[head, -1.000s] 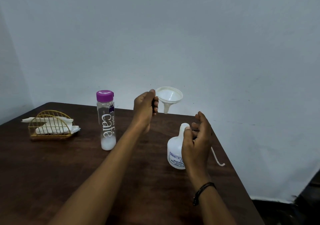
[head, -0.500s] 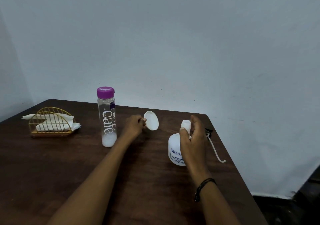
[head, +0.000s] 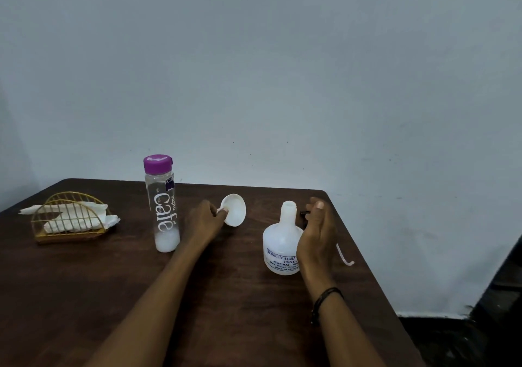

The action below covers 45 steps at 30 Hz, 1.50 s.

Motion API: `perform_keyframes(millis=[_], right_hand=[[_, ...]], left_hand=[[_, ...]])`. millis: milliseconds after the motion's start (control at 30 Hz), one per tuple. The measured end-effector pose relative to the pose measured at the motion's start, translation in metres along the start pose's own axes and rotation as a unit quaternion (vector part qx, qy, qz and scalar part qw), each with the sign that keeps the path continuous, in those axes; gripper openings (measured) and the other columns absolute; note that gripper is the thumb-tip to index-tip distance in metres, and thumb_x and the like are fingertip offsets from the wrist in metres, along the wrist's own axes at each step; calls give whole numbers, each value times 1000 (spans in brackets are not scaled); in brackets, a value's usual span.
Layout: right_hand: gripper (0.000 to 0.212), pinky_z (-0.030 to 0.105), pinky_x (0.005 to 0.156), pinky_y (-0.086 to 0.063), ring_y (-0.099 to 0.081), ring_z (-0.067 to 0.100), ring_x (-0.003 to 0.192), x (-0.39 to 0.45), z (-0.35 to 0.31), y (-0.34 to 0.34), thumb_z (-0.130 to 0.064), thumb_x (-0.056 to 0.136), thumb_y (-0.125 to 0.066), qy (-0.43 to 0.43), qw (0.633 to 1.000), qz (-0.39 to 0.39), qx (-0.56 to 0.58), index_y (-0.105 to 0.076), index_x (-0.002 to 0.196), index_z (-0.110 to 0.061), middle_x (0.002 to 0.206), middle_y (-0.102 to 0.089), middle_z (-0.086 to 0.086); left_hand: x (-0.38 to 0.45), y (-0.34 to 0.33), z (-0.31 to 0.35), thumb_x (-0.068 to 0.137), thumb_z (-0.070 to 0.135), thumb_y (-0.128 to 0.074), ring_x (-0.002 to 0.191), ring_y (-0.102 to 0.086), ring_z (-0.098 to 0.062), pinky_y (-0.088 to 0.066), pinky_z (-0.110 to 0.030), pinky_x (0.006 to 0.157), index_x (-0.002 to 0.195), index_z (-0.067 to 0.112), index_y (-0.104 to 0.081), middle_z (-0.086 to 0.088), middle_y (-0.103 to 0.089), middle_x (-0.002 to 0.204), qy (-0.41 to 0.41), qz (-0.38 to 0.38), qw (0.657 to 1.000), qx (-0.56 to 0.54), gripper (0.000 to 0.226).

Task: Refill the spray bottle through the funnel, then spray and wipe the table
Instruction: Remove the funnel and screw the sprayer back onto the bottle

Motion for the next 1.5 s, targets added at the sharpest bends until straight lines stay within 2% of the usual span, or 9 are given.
perform_keyframes(millis=[167, 267, 400, 533, 767, 933, 1167, 1300, 1500], right_hand=[[35, 19, 81, -48, -58, -7, 91, 12, 7, 11, -39, 99, -33, 4, 998, 68, 5, -62, 106, -21, 98, -62, -11], [23, 2, 76, -38, -54, -8, 90, 26, 20, 15, -16, 102, -45, 7, 995, 83, -57, -64, 113, -8, 108, -61, 1], [29, 22, 88, -38, -54, 20, 114, 42, 39, 9, -15, 98, -51, 11, 980, 46, -192, -61, 125, -8, 127, -58, 9], [36, 42, 104, -40, -46, 30, 127, 57, 51, 3, -23, 98, -52, 1, 952, 20, -304, -57, 133, -11, 136, -56, 11], [41, 44, 104, -37, -41, 33, 130, 71, 76, 5, -28, 98, -53, -40, 890, -38, -452, -51, 136, -15, 140, -52, 13], [30, 45, 97, -40, -49, 33, 119, 73, 86, 5, -34, 98, -53, -54, 856, -83, -507, -57, 122, -15, 127, -61, 14], [19, 41, 86, -47, -59, 34, 105, 72, 87, 3, -19, 93, -57, -3, 871, -95, -482, -53, 111, -12, 112, -65, 14], [11, 39, 81, -50, -59, 29, 98, 74, 76, -2, -13, 89, -59, -4, 929, -91, -359, -51, 96, -17, 102, -65, 5], [40, 19, 94, -40, -53, 13, 119, 78, 21, -5, -7, 95, -59, 73, 989, -19, -124, -54, 135, -11, 127, -57, 0]], left_hand=[[-25, 8, 31, 90, 41, -63, 82, -59, -18, -45, -31, 70, 92, 17, -62, 3, -63, 90, -75, 58, 995, -41, 24], [-53, 8, 58, 93, 35, -63, 72, -57, -8, -40, -23, 61, 82, 16, -62, 6, -63, 83, -154, 59, 975, -147, 22], [-77, -1, 76, 86, 52, -57, 82, -58, -8, -42, -15, 69, 91, 21, -63, 11, -64, 89, -223, 9, 953, -204, 32], [-89, -16, 77, 83, 63, -53, 105, -50, -3, -41, -21, 86, 114, 26, -59, 19, -56, 109, -276, -52, 949, -146, 49], [-97, -30, 80, 73, 74, -60, 108, -46, -7, -43, -28, 88, 117, 26, -54, 17, -53, 112, -303, -63, 949, -63, 65], [-98, -34, 78, 73, 68, -66, 104, -45, -8, -44, -27, 82, 100, 32, -48, 26, -47, 98, -311, -67, 946, -52, 49], [-99, -35, 80, 73, 67, -69, 104, -46, -7, -43, -26, 81, 99, 38, -44, 33, -44, 98, -308, -67, 948, -37, 47], [-98, -35, 80, 73, 69, -69, 104, -46, -6, -43, -25, 79, 98, 39, -43, 33, -45, 97, -302, -70, 950, -37, 46], [-99, -31, 83, 74, 67, -69, 102, -45, -7, -41, -25, 80, 97, 36, -43, 31, -43, 93, -302, -68, 950, -29, 46]])
Point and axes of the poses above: each hand's wrist, its own x-axis towards the middle knuckle, its own y-axis out of the back of the hand, z = x × y, the point moved 2 cm from there along x, towards the middle knuckle
